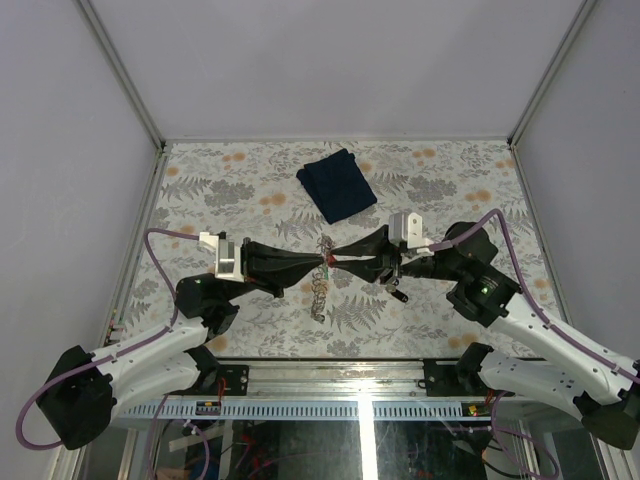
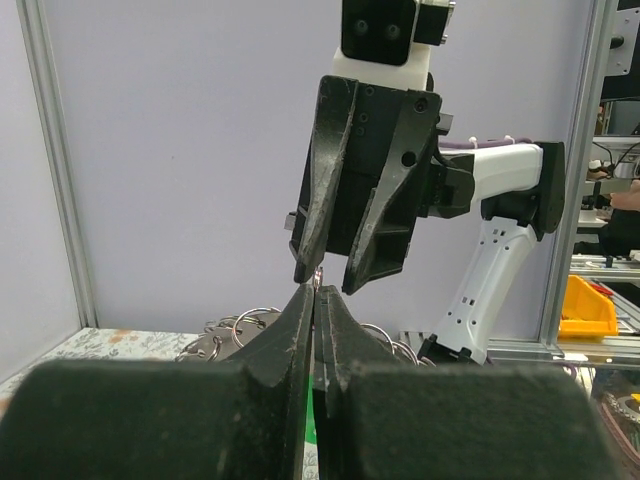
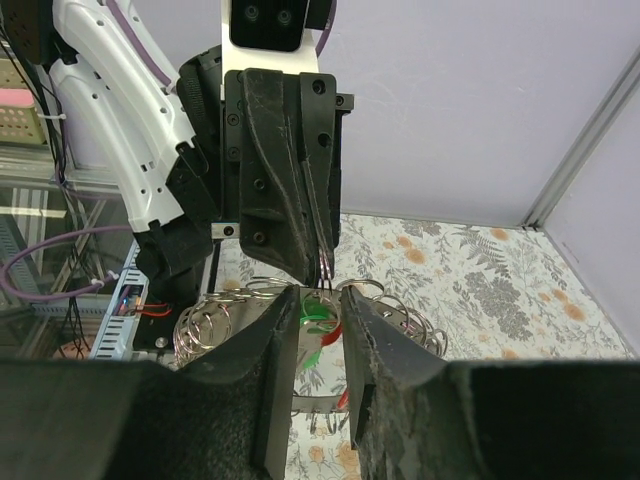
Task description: Put the keys on the keyring
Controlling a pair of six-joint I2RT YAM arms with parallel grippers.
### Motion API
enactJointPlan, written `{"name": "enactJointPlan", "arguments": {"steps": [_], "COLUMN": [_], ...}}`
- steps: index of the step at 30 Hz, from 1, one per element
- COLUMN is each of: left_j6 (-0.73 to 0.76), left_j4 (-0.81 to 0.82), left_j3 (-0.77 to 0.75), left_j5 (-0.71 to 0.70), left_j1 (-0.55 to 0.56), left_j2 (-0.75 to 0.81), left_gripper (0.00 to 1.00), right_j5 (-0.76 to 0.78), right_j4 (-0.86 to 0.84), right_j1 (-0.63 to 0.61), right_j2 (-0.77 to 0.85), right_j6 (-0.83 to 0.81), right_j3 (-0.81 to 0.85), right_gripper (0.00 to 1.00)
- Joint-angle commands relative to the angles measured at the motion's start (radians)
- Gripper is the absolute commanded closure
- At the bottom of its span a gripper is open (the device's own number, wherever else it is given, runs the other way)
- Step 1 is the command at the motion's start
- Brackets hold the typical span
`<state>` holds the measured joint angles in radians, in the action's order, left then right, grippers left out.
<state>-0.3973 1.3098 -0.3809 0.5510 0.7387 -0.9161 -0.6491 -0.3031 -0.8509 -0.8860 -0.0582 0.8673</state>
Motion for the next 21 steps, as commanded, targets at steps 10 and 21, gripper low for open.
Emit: {"name": "enactJointPlan", "arguments": {"steps": [10, 21], "left_j6": [-0.008, -0.005], "left_j4": [0.066, 0.039], "left_j3": [-0.058, -0.067], "left_j5": [0.024, 0.032], "left_j1": [0.001, 0.001], "left_j2": [0.005, 0.002], "left_gripper": [1.0, 1.0], "right_j5": [-0.032, -0.048], "right_j4": [-0.082, -0.077], "right_j1": [-0.002, -0.003], "right_j2": [-0.033, -0.036], "right_j6": [0.042, 0.054], "right_j3": [0.057, 0.068], "right_gripper": [0.76, 0.96]}}
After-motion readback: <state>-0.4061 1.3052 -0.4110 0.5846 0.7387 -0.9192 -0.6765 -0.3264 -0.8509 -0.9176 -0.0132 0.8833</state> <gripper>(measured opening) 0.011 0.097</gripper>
